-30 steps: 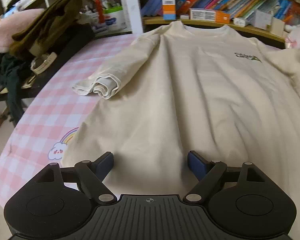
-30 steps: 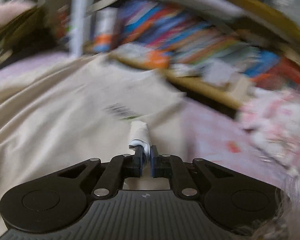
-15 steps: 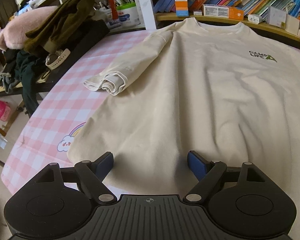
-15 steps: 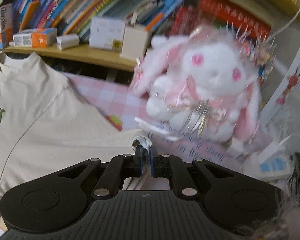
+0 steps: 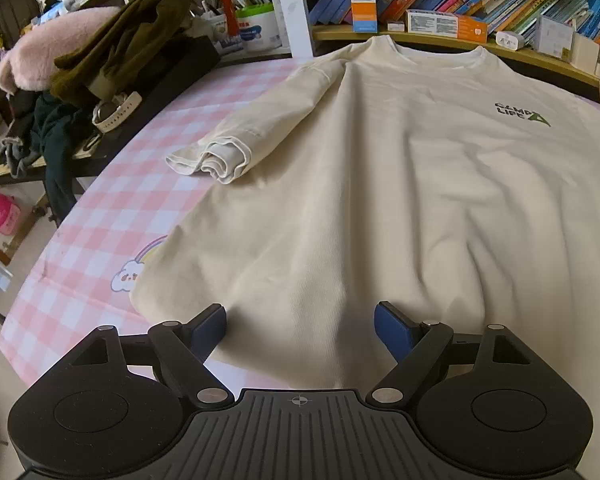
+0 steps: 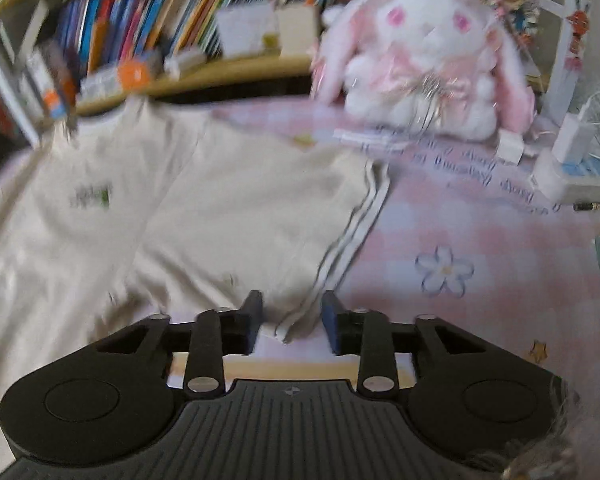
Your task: Fold clothes
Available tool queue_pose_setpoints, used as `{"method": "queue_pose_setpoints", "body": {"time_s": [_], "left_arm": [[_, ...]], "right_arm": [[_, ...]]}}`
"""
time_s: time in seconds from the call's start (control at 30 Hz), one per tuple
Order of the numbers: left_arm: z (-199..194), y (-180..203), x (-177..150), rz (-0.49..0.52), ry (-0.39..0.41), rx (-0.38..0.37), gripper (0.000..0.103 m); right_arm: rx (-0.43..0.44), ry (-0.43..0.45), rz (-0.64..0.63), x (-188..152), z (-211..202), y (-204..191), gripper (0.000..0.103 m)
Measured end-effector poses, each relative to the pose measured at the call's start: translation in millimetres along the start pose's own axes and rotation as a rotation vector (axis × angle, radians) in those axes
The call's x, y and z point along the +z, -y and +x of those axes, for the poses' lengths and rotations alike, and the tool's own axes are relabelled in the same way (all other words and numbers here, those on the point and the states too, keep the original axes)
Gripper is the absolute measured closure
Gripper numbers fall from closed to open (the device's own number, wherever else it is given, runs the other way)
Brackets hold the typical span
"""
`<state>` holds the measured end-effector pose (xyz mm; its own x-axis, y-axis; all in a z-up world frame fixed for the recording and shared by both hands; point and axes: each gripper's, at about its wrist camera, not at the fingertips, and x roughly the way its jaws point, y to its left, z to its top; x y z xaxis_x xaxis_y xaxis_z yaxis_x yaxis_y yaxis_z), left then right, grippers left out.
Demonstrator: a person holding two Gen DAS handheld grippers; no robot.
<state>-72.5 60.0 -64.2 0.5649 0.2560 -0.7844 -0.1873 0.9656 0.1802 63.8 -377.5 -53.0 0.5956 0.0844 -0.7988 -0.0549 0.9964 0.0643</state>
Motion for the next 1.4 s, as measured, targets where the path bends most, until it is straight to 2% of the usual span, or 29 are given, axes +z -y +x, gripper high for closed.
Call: {"method": "queue_pose_setpoints", "body": {"time_s": [0.1,0.2,0.27,0.37,0.43,0.57,0.73,0.83,0.97,1.03,1.1,1.13,1.17,1.2,1.27,1.3,1.33,1.4], "left_arm": [[-8.0,-2.1,-3.0,-0.014,0.019,-0.006,0.019],[-21.4,-12.3,-4.4,-0.071,0.063,-0.029,0.019],[-30.1,-24.7,-4.0,-0.130,0.093,-0.044,0.019],[-34.7,-43.4,-4.3,-0.190,0.107,-0.012,0.019],[-36.2,-55.9,-6.0,-0.225,0.105,0.003,0.019],[-35.2,-80.2,-17.2,-0.279,0.085,0.023,0.020],[-26.7,-108.3,-26.8,-0.344,0.074,0.014,0.022],[-19.8,-117.2,-24.6,-0.328,0.088,-0.033,0.022],[-7.6,-121.1,-18.3,-0.277,0.097,-0.131,0.023],[-2.6,-122.7,-18.1,-0.265,0.094,-0.182,0.034],[4.5,-127.6,-17.4,-0.280,0.079,-0.247,0.064],[7.9,-130.3,-17.5,-0.294,0.070,-0.279,0.068],[9.1,-134.0,-15.6,-0.311,0.062,-0.314,0.084],[9.7,-138.0,-13.2,-0.330,0.055,-0.350,0.096],[7.4,-145.6,-6.9,-0.362,0.063,-0.432,0.097],[3.7,-146.4,-1.5,-0.355,0.086,-0.477,0.097],[1.7,-143.0,7.1,-0.322,0.102,-0.513,0.097],[-0.2,-132.2,25.7,-0.243,0.128,-0.569,0.097]], "right_arm": [[-0.112,0.018,-0.066,-5.4,3.7,5.9,0.082],[-0.125,0.033,-0.085,-2.2,1.1,9.1,0.082],[-0.089,0.078,-0.084,-1.6,-10.7,3.3,0.082],[0.019,0.117,-0.106,-7.1,-32.8,-18.6,0.081],[0.109,0.096,-0.134,-17.2,-40.1,-37.3,0.073],[0.249,0.021,-0.204,-44.7,-49.5,-76.1,0.072],[0.268,-0.038,-0.213,-72.6,-62.9,-99.1,0.071],[0.272,-0.071,-0.216,-89.0,-71.2,-111.8,0.071],[0.268,-0.109,-0.209,-111.1,-83.0,-127.2,0.071],[0.238,-0.117,-0.178,-120.7,-88.6,-132.6,0.070],[0.205,-0.127,-0.150,-130.1,-93.2,-138.2,0.070],[0.192,-0.129,-0.137,-135.5,-96.1,-141.0,0.070],[0.180,-0.129,-0.124,-140.6,-99.5,-144.8,0.070],[0.167,-0.130,-0.111,-145.8,-102.8,-148.6,0.070],[0.155,-0.133,-0.094,-155.1,-107.1,-157.5,0.071],[0.150,-0.135,-0.086,-159.6,-109.0,-162.1,0.076],[0.133,-0.128,-0.087,-163.2,-109.8,-166.5,0.087],[0.081,-0.105,-0.102,-169.4,-110.2,-175.0,0.098]]}}
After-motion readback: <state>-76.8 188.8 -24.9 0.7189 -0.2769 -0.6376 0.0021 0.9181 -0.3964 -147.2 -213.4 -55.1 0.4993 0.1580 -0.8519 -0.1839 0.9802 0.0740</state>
